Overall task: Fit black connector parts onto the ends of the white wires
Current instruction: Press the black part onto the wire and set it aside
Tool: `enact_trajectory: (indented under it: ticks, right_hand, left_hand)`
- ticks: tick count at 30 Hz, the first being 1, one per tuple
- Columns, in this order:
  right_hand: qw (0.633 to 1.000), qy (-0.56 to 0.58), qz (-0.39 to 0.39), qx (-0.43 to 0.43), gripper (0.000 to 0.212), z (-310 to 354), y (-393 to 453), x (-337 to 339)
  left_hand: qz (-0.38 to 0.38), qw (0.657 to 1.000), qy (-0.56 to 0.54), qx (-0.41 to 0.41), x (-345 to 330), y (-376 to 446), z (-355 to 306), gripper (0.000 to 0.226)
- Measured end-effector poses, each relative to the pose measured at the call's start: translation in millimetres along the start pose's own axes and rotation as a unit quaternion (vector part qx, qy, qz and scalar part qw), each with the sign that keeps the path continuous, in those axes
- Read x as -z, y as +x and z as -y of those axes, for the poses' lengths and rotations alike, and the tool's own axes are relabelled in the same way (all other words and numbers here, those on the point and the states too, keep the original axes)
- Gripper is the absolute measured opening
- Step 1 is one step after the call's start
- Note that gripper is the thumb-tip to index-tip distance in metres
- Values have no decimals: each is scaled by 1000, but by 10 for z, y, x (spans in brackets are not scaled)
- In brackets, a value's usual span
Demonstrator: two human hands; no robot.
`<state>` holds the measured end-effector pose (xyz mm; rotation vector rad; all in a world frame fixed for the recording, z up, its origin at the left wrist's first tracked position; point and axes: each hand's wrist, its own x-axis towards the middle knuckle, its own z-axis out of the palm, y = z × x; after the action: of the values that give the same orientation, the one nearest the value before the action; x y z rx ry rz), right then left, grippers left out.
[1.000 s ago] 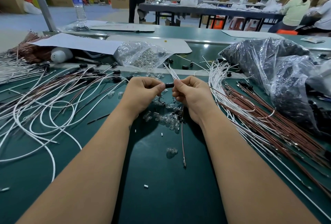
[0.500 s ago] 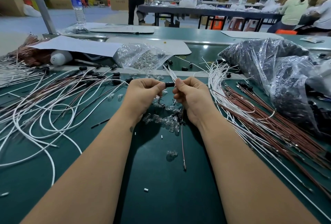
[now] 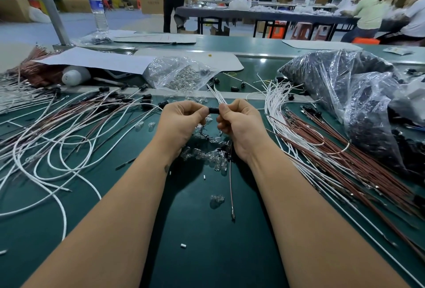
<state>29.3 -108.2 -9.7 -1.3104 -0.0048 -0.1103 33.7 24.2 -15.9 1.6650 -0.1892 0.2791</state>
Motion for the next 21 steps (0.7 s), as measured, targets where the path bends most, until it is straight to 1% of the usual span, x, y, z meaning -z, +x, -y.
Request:
enact_trajectory:
  ticks: [4, 6, 9, 11, 13, 14, 16, 18, 21]
  right_hand:
    - [1000, 4, -3, 4, 30, 15, -2, 10]
    - [1000, 4, -16, 11, 25, 5, -14, -5]
    - [997, -3, -70, 29, 16, 19, -35, -6]
    - [992, 2, -124, 34, 12, 55, -30, 54]
    - [987, 7, -158, 40, 11, 89, -27, 116]
    - [987, 6, -156, 43, 10, 100, -32, 124]
    - [991, -6, -124, 52, 9, 102, -45, 86]
    - [993, -26, -92, 73, 9, 88, -51, 36]
    - [992, -35, -79, 92, 9, 80, -44, 16]
  left_hand:
    - [-4, 1000, -4, -1, -26, 2, -9, 11]
    - [-1, 1000, 4, -3, -43, 8, -16, 12]
    - [0, 999, 45, 2, 6, 36, -17, 15]
    - [-26, 998, 53, 15, 113, 74, -3, 15]
    - [-32, 999, -11, 36, 203, 92, -3, 12]
    - [-15, 997, -64, 40, 215, 89, -19, 12]
    - [34, 988, -150, 30, 188, 69, -61, 13]
    - [69, 980, -188, 11, 150, 48, -95, 9]
    - [88, 970, -226, -3, 146, 35, -112, 12]
